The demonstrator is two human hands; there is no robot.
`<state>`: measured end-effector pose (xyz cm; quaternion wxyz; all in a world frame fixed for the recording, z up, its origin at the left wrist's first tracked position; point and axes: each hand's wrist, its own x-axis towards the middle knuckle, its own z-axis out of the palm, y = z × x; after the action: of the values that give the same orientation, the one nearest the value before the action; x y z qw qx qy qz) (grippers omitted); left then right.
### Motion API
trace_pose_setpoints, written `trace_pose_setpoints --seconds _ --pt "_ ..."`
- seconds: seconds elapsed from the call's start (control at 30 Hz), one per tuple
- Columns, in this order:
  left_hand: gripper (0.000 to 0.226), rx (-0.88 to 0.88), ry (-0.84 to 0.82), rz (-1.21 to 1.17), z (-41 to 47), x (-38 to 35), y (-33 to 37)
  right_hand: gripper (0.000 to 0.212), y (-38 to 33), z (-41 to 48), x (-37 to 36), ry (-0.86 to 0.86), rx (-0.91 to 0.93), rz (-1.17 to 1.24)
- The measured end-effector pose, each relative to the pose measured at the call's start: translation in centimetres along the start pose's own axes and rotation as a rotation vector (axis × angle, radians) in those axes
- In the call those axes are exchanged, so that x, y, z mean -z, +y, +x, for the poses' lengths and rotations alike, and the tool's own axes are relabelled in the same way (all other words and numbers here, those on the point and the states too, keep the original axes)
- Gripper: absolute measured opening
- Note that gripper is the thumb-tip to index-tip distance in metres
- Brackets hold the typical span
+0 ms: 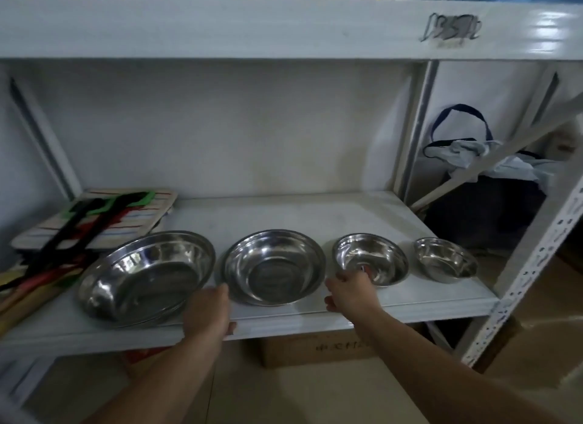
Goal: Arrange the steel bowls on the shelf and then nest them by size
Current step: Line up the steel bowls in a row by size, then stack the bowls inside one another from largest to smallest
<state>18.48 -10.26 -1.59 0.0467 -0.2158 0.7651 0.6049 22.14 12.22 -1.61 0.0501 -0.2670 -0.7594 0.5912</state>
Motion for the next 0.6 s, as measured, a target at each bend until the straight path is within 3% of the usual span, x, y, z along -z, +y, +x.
trace_pose_setpoints --seconds 0.1,0.37,0.53,0.6 --pt "0.030 -0.057 -0.043 0.004 1.6 -0.7 -0.2 0.011 -1.2 0.8 -2.1 0.020 0.025 -0.130" --pt "0.020 -0.141 -0.010 0.018 2.4 -2.0 0.4 0.013 -2.0 2.1 -2.9 0.087 0.015 -0.266" --pt "0.012 -0.250 -0.072 -0.039 1.0 1.8 5.4 0.012 -6.5 -0.1 -2.6 0.165 0.210 -0.231" --pt "0.012 -0.308 -0.020 -0.046 1.3 4.5 7.5 0.016 -9.0 -0.9 -3.8 0.177 0.283 -0.178"
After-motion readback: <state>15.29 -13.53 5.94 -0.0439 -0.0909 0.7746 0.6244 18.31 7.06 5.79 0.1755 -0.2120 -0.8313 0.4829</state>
